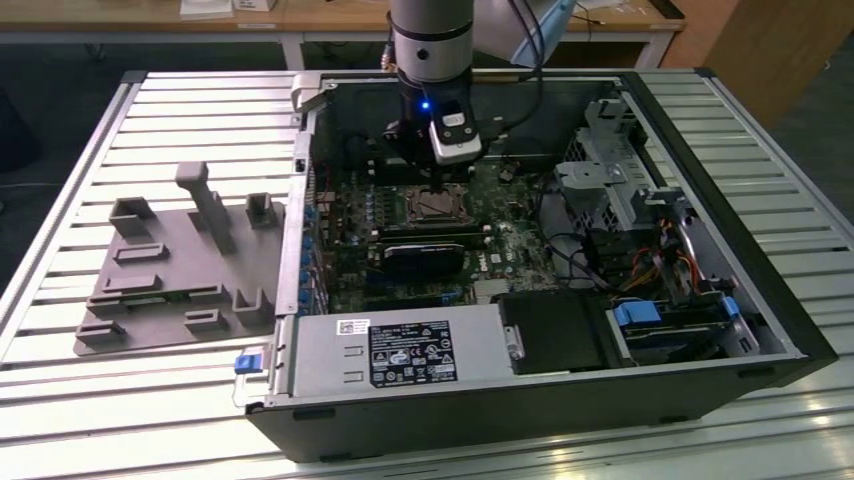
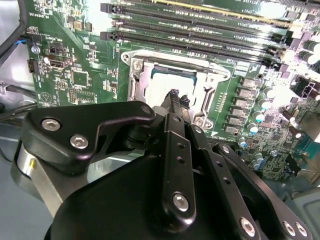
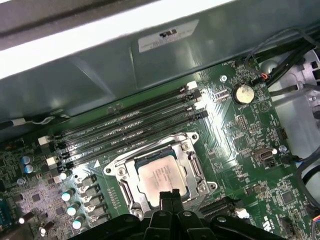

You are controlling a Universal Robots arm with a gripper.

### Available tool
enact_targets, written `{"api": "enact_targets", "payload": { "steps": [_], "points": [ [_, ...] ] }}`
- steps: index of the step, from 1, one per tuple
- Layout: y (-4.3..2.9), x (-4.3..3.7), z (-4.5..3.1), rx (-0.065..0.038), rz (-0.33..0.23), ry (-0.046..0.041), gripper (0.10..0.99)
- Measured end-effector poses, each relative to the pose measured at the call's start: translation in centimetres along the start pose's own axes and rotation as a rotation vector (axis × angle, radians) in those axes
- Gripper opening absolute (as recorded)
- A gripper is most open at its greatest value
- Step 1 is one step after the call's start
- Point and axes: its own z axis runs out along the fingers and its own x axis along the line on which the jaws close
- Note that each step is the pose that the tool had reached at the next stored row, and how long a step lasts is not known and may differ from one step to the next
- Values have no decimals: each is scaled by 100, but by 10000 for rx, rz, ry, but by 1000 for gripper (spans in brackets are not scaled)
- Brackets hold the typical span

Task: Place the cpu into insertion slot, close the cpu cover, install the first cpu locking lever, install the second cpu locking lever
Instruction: 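Install the second cpu locking lever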

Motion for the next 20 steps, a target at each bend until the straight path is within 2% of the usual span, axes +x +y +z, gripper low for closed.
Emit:
{"api": "enact_targets", "payload": {
  "steps": [6, 20],
  "points": [
    [-63, -26, -1, 48, -5, -19, 102],
    [-240, -96, -2, 73, -37, -30, 102]
  ]
}}
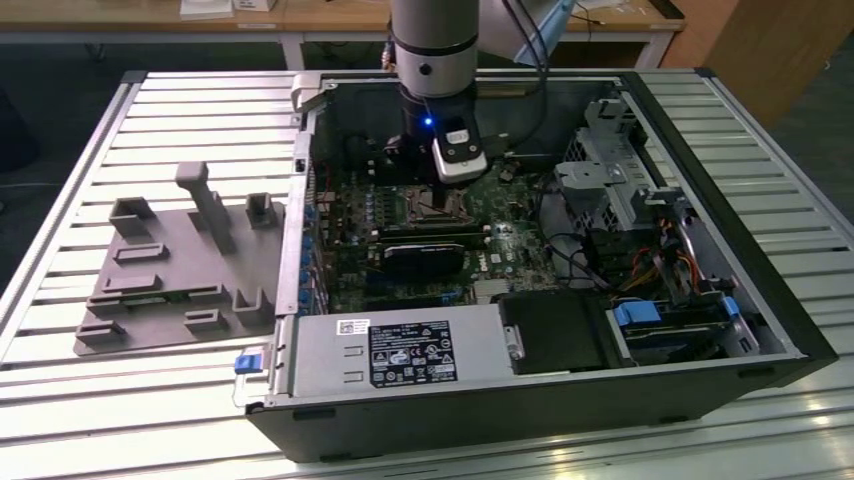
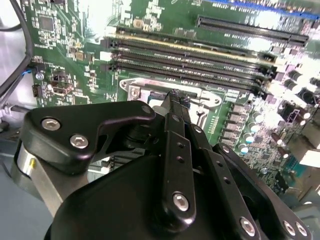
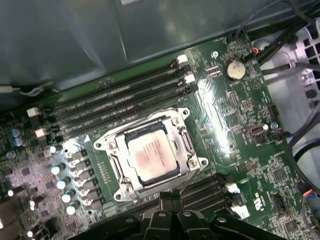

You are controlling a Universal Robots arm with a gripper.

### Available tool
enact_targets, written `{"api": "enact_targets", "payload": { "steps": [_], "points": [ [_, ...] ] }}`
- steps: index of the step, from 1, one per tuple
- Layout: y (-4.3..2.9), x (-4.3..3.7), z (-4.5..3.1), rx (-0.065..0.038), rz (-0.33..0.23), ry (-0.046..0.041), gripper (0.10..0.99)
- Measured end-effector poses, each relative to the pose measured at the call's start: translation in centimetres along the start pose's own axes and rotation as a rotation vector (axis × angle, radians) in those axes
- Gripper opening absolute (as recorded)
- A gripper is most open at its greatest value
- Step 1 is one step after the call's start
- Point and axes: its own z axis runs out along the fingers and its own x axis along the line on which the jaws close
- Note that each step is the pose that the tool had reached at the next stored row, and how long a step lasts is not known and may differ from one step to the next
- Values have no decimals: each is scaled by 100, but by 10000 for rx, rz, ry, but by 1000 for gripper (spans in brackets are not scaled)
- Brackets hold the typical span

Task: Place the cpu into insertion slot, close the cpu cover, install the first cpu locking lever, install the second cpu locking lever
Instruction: 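Install the second cpu locking lever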

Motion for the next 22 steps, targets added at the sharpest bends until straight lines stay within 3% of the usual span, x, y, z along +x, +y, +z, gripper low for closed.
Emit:
{"api": "enact_targets", "payload": {
  "steps": [11, 18, 22],
  "points": [
    [-48, -2, 6, -78, -908, 30, 102],
    [-149, 18, 28, -105, -1068, 42, 102],
    [-177, 58, 64, -176, -1098, 67, 102]
  ]
}}
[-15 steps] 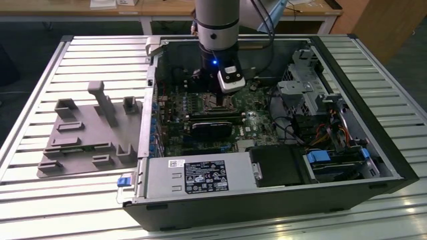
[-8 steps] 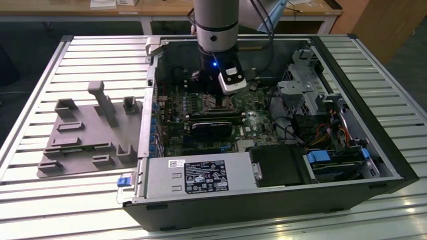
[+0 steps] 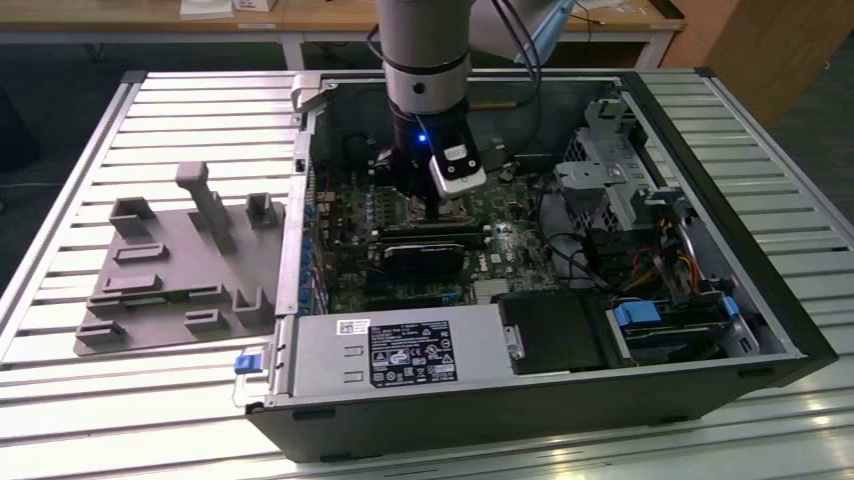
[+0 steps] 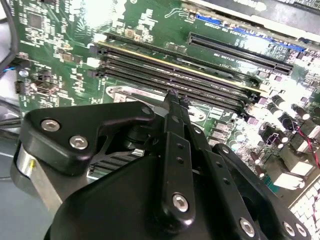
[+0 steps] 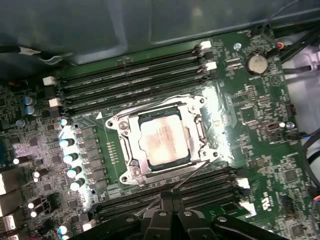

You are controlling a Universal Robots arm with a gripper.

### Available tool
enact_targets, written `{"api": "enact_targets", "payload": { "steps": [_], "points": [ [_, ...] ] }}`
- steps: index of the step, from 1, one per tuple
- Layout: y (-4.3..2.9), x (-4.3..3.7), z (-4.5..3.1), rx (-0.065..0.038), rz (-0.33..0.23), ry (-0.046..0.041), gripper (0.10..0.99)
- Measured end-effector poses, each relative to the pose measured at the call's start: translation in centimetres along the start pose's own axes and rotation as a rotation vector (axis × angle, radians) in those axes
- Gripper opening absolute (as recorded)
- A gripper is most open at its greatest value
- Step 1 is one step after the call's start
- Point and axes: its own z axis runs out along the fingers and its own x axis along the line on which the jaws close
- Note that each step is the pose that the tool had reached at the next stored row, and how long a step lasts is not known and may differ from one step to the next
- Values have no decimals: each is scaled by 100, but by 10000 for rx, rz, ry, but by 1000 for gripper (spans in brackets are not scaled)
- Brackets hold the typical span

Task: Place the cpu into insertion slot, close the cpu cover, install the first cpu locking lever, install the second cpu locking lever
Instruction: 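Install the second cpu locking lever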

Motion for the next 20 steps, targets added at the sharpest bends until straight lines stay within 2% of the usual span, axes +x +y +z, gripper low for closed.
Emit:
{"api": "enact_targets", "payload": {
  "steps": [3, 6, 11, 15, 20],
  "points": [
    [-21, 42, 18, -158, -8, 44, 102],
    [-50, 70, 33, -368, -8, 104, 102],
    [-107, 86, 54, -808, 33, 228, 102],
    [-172, 76, 75, -1085, 61, 305, 102],
    [-244, 63, 97, -1480, 99, 418, 102]
  ]
}}
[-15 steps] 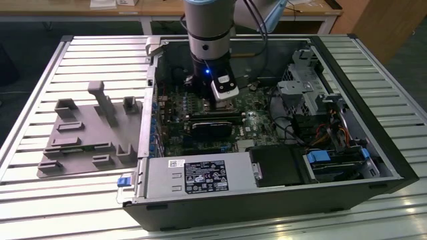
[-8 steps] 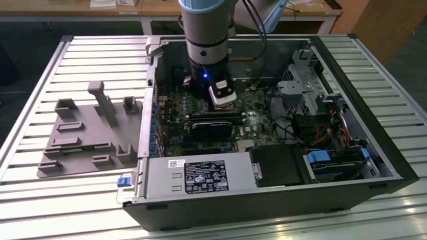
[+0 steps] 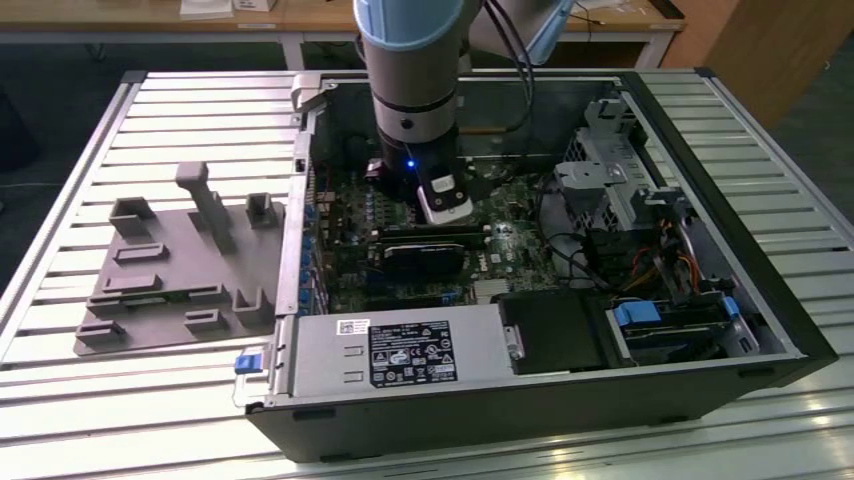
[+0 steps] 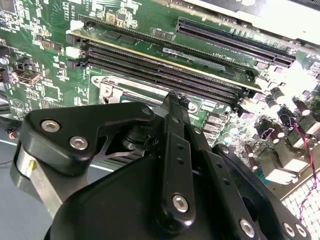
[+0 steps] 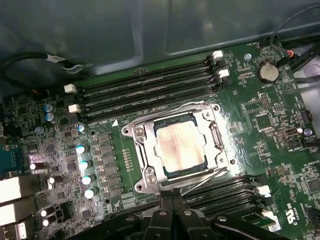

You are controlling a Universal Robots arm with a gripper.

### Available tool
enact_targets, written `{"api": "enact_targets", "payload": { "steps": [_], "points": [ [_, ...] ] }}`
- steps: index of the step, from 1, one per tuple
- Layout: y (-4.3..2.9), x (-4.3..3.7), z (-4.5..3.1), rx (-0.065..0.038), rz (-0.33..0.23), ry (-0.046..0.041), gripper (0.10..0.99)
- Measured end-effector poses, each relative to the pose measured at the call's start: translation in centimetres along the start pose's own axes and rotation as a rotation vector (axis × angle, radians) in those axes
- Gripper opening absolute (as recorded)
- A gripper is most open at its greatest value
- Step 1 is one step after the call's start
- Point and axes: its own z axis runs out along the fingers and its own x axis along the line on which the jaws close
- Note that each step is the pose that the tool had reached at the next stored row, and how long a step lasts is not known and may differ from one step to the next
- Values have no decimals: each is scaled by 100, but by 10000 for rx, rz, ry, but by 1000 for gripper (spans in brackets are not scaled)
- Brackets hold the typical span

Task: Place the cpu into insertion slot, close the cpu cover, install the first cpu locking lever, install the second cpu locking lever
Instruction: 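Install the second cpu locking lever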

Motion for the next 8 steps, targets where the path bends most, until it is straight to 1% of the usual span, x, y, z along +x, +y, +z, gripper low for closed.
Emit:
{"api": "enact_targets", "payload": {
  "steps": [3, 8],
  "points": [
    [-32, 6, 14, -175, 18, 47, 102],
    [-95, 12, 32, -384, 39, 106, 102]
  ]
}}
